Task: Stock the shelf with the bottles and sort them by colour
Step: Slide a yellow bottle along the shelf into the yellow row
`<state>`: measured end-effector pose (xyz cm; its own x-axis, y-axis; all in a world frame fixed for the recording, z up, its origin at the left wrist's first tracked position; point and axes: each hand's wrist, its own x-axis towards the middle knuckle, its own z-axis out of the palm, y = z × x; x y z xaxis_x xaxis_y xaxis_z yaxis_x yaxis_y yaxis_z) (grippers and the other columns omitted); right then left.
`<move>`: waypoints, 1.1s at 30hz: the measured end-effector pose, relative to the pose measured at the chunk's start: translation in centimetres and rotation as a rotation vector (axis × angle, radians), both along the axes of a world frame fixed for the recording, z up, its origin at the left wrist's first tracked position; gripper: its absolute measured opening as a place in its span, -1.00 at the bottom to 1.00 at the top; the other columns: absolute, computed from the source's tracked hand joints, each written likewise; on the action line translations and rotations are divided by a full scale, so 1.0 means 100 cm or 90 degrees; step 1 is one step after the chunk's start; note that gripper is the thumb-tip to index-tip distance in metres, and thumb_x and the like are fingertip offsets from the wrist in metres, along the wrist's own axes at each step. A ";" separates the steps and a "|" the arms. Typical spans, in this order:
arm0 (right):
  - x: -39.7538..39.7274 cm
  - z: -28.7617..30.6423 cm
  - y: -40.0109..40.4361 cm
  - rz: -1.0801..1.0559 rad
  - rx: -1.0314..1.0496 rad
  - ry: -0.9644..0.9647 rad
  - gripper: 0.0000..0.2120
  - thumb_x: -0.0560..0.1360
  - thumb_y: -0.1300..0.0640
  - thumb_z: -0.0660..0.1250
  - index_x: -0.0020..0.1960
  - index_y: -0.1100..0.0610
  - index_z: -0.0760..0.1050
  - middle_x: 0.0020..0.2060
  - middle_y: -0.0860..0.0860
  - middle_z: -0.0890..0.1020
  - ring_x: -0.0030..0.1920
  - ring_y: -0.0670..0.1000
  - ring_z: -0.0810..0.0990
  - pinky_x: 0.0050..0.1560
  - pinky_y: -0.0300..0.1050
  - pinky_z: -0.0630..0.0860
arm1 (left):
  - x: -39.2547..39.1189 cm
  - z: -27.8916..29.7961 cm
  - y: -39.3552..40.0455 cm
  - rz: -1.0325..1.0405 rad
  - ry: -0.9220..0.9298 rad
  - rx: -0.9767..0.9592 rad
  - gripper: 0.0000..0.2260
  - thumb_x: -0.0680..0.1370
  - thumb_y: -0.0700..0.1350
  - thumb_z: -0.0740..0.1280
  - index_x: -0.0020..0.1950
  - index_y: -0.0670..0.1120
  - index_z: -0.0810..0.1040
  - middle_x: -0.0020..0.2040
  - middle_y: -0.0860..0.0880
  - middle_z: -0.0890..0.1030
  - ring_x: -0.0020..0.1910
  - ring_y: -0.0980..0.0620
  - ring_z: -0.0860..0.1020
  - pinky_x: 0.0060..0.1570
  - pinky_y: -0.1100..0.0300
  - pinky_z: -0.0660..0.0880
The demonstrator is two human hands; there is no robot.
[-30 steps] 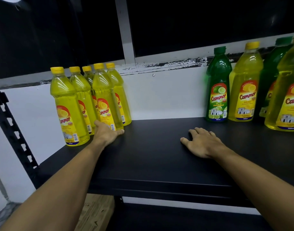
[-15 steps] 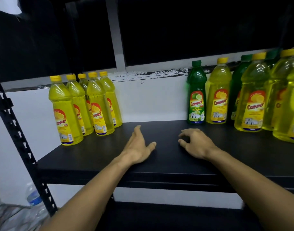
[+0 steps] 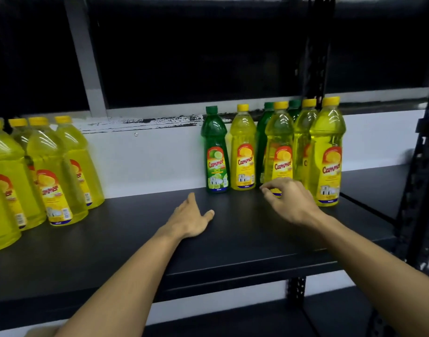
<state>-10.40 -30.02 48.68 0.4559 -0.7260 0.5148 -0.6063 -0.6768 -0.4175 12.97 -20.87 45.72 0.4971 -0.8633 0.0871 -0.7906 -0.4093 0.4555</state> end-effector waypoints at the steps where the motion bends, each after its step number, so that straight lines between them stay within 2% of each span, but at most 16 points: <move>1: -0.002 -0.001 -0.007 -0.011 0.001 0.005 -0.76 0.58 -0.04 0.25 0.17 -0.02 0.58 0.22 -0.06 0.56 0.22 0.02 0.50 0.09 -0.02 0.47 | 0.001 -0.002 -0.002 -0.001 -0.030 0.021 -0.26 0.58 0.25 0.18 0.60 -0.11 0.01 0.56 -0.09 0.19 0.51 -0.13 0.21 0.44 -0.01 0.23; 4: 0.002 -0.007 -0.027 -0.079 0.018 0.021 -0.68 0.56 -0.04 0.27 0.28 0.03 0.50 0.29 0.01 0.46 0.25 0.09 0.47 0.10 0.02 0.44 | 0.001 -0.006 -0.005 -0.025 -0.106 0.050 -0.39 0.62 0.24 0.07 0.54 -0.13 0.23 0.52 -0.08 0.28 0.48 -0.11 0.26 0.44 0.01 0.23; 9: 0.022 -0.006 -0.050 -0.191 0.055 -0.070 -0.35 0.52 0.00 0.35 0.48 0.14 0.14 0.33 0.14 0.36 0.33 0.17 0.37 0.22 0.12 0.41 | 0.001 -0.006 -0.007 -0.035 -0.145 0.058 -0.41 0.64 0.21 0.03 0.54 -0.14 0.24 0.52 -0.08 0.28 0.49 -0.08 0.25 0.45 0.03 0.18; 15: 0.036 0.003 -0.072 -0.255 0.016 -0.100 -0.12 0.47 -0.07 0.42 0.53 0.22 -0.04 0.34 0.19 0.31 0.35 0.19 0.33 0.21 0.10 0.43 | 0.002 -0.008 -0.011 -0.040 -0.150 0.054 -0.42 0.64 0.21 0.06 0.52 -0.15 0.26 0.50 -0.08 0.31 0.47 -0.07 0.28 0.45 0.03 0.20; 19: 0.045 0.000 -0.083 -0.311 0.077 -0.155 -0.03 0.40 -0.10 0.49 0.52 0.24 -0.04 0.40 0.22 0.29 0.41 0.20 0.28 0.26 0.12 0.40 | 0.002 -0.010 -0.013 -0.036 -0.151 0.043 -0.43 0.63 0.21 0.07 0.50 -0.15 0.29 0.48 -0.08 0.35 0.44 -0.06 0.31 0.42 0.04 0.23; 22: 0.052 -0.005 -0.088 -0.339 0.109 -0.193 -0.09 0.40 -0.10 0.49 0.49 0.24 0.05 0.42 0.21 0.26 0.44 0.21 0.24 0.30 0.11 0.36 | 0.004 -0.010 -0.015 -0.031 -0.146 0.036 -0.43 0.62 0.22 0.08 0.48 -0.14 0.32 0.44 -0.08 0.39 0.40 -0.07 0.36 0.39 0.04 0.29; 24: 0.055 -0.005 -0.088 -0.352 0.104 -0.192 -0.12 0.40 -0.10 0.48 0.48 0.24 0.09 0.41 0.22 0.26 0.43 0.21 0.24 0.29 0.11 0.37 | 0.005 -0.011 -0.016 -0.026 -0.138 0.034 -0.42 0.61 0.24 0.09 0.48 -0.13 0.32 0.44 -0.08 0.39 0.39 -0.08 0.37 0.37 0.03 0.31; 28: 0.056 -0.007 -0.084 -0.369 0.106 -0.170 -0.01 0.34 -0.14 0.52 0.50 0.27 0.05 0.44 0.23 0.22 0.44 0.21 0.20 0.32 0.09 0.35 | 0.006 -0.013 -0.016 -0.022 -0.135 0.037 -0.41 0.61 0.23 0.09 0.50 -0.13 0.30 0.46 -0.08 0.37 0.41 -0.09 0.35 0.38 0.02 0.30; 33: 0.053 -0.012 -0.076 -0.337 0.105 -0.169 -0.13 0.34 -0.14 0.53 0.43 0.26 0.21 0.40 0.20 0.25 0.41 0.19 0.23 0.30 0.08 0.35 | 0.003 -0.011 -0.012 -0.028 -0.140 0.045 -0.43 0.63 0.21 0.07 0.50 -0.14 0.30 0.47 -0.08 0.36 0.42 -0.07 0.34 0.40 0.03 0.28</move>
<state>-5.08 -37.63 47.53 -0.1175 -0.8983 0.4234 -0.7034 -0.2257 -0.6740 13.26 -22.08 44.66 0.4341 -0.8919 0.1271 -0.8856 -0.3966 0.2416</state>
